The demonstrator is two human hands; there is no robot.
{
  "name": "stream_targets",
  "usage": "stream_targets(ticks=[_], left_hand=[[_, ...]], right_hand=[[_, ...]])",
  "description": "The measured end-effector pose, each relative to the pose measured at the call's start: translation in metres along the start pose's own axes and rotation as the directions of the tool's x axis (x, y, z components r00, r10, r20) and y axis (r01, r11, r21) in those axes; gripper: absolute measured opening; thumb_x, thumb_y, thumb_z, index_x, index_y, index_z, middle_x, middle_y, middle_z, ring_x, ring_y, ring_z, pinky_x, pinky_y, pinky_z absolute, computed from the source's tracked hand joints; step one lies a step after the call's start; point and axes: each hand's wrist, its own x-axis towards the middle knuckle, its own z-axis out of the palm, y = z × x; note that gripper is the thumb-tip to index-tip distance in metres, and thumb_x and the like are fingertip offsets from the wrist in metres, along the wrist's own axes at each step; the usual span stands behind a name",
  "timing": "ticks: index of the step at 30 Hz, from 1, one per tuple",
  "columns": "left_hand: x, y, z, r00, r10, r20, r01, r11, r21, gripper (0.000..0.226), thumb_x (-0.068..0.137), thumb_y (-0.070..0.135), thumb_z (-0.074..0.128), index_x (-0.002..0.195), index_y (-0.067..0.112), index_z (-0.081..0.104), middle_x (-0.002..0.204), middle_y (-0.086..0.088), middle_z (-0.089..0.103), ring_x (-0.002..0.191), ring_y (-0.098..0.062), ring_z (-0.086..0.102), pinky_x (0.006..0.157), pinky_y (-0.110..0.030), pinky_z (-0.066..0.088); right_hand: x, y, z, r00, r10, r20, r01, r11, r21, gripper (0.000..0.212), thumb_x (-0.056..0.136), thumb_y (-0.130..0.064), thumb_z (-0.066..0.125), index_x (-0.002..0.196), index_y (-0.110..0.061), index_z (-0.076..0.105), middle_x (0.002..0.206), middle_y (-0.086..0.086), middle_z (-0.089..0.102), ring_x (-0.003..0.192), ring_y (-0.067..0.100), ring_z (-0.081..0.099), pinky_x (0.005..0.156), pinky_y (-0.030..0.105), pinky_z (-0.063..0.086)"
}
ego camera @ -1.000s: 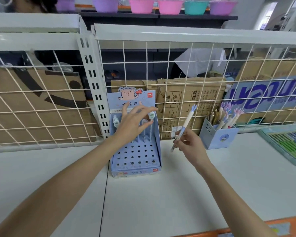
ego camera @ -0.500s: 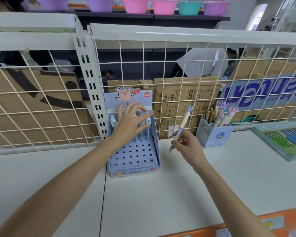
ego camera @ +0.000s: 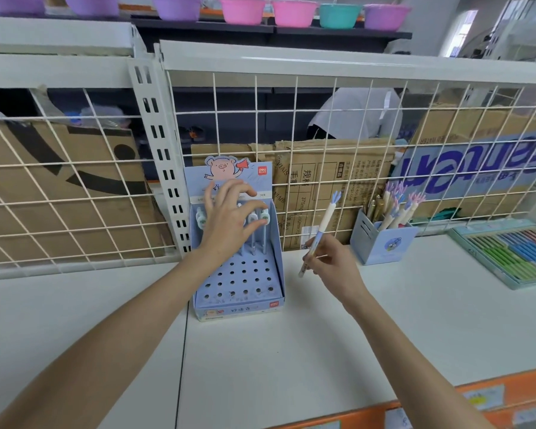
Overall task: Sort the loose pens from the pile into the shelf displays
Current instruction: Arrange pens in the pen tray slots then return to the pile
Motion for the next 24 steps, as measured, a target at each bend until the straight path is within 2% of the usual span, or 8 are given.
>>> stream_targets(ticks=[4, 7, 11, 13, 15, 16, 21, 24], left_hand=[[-0.001, 0.001, 0.0, 1.0, -0.015, 0.016, 0.015, 1.0, 0.005, 0.026, 0.07, 0.03, 0.079, 0.093, 0.02, 0.071, 0.111, -0.006, 0.058, 0.119, -0.021, 0.036, 0.107, -0.052, 0.008], [-0.003, 0.006, 0.002, 1.0, -0.014, -0.003, 0.014, 1.0, 0.012, 0.043, 0.076, 0.037, 0.072, 0.114, 0.019, 0.063, 0.121, -0.008, 0.048, 0.121, -0.022, 0.035, 0.106, -0.055, 0.014], [0.001, 0.043, -0.006, 0.998, -0.065, -0.005, 0.063, 0.983, -0.171, 0.05, 0.084, 0.051, 0.051, 0.126, 0.024, 0.052, 0.123, 0.002, 0.045, 0.12, -0.016, 0.038, 0.107, -0.034, 0.013], [0.006, 0.075, -0.009, 0.984, -0.115, 0.14, 0.157, 0.927, -0.34, 0.05, 0.085, 0.053, 0.052, 0.128, 0.027, 0.05, 0.115, 0.011, 0.057, 0.113, 0.006, 0.039, 0.106, -0.026, 0.007], [0.004, 0.101, -0.004, 0.953, -0.128, 0.273, 0.247, 0.851, -0.463, 0.046, 0.087, 0.043, 0.059, 0.129, 0.027, 0.047, 0.103, 0.018, 0.061, 0.096, 0.035, 0.024, 0.104, -0.023, 0.004], [0.002, 0.108, 0.003, 0.947, -0.133, 0.293, 0.271, 0.821, -0.502, 0.042, 0.087, 0.038, 0.061, 0.126, 0.026, 0.05, 0.097, 0.018, 0.062, 0.094, 0.038, 0.024, 0.103, -0.021, 0.007], [0.004, 0.135, 0.017, 0.925, -0.16, 0.345, 0.359, 0.668, -0.652, 0.015, 0.082, 0.02, 0.071, 0.095, 0.017, 0.065, 0.08, 0.006, 0.072, 0.079, 0.009, 0.06, 0.084, -0.013, 0.038], [0.006, 0.142, 0.022, 0.918, -0.153, 0.366, 0.367, 0.677, -0.638, 0.018, 0.081, 0.018, 0.072, 0.094, 0.028, 0.064, 0.078, 0.01, 0.07, 0.078, 0.011, 0.06, 0.073, 0.001, 0.036]], right_hand=[[-0.002, 0.0, -0.003, 1.0, -0.009, 0.004, 0.009, 1.0, -0.015, 0.016, 0.086, -0.006, 0.059, 0.099, -0.016, 0.058, 0.091, 0.007, 0.065, 0.083, 0.019, 0.064, 0.08, 0.037, 0.055], [-0.007, -0.001, -0.009, 1.0, -0.025, -0.004, 0.025, 1.0, -0.004, 0.021, 0.086, -0.005, 0.057, 0.093, -0.025, 0.057, 0.09, 0.008, 0.066, 0.081, 0.019, 0.064, 0.078, 0.035, 0.054], [-0.016, 0.002, -0.018, 0.999, -0.042, -0.012, 0.042, 0.999, -0.009, 0.026, 0.086, -0.006, 0.058, 0.092, -0.031, 0.058, 0.08, 0.0, 0.066, 0.076, 0.015, 0.065, 0.075, 0.026, 0.051], [-0.022, 0.002, -0.022, 0.998, -0.063, 0.007, 0.063, 0.998, -0.015, 0.028, 0.087, -0.006, 0.059, 0.093, -0.034, 0.06, 0.071, -0.006, 0.062, 0.069, 0.009, 0.062, 0.068, 0.015, 0.046], [-0.028, 0.003, -0.028, 0.997, -0.07, 0.028, 0.07, 0.997, -0.017, 0.029, 0.087, -0.007, 0.058, 0.094, -0.035, 0.062, 0.067, -0.008, 0.06, 0.062, 0.001, 0.056, 0.062, 0.01, 0.041], [-0.032, 0.005, -0.031, 0.997, -0.072, 0.035, 0.073, 0.997, -0.023, 0.028, 0.086, -0.007, 0.058, 0.096, -0.034, 0.062, 0.066, -0.008, 0.06, 0.06, 0.0, 0.055, 0.06, 0.009, 0.04], [-0.041, 0.021, -0.055, 0.993, -0.064, 0.103, 0.072, 0.995, -0.073, 0.026, 0.087, -0.01, 0.059, 0.1, -0.032, 0.062, 0.069, -0.009, 0.06, 0.062, 0.002, 0.054, 0.063, 0.01, 0.04], [-0.031, 0.024, -0.076, 0.996, -0.092, 0.018, 0.092, 0.995, -0.031, 0.024, 0.086, -0.018, 0.065, 0.109, -0.026, 0.061, 0.08, -0.011, 0.062, 0.068, -0.002, 0.056, 0.068, 0.009, 0.042]])
